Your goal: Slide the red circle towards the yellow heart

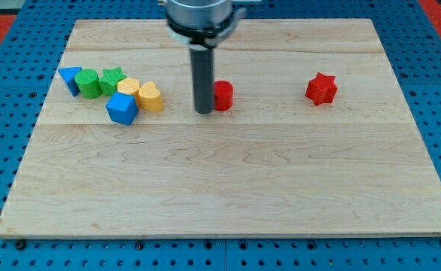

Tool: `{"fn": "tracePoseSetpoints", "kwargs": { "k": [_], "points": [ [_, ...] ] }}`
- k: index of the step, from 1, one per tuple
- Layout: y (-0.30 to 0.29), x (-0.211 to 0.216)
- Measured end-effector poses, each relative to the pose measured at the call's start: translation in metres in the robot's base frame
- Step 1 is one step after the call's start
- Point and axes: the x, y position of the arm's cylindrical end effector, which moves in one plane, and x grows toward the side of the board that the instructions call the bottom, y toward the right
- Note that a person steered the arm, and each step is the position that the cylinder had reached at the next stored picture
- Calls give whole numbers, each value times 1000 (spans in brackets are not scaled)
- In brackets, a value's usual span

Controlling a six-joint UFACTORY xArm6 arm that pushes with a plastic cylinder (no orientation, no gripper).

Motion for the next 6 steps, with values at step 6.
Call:
{"fn": "tracePoseSetpoints", "kwargs": {
  "k": [6],
  "points": [
    [102,-16]
  ]
}}
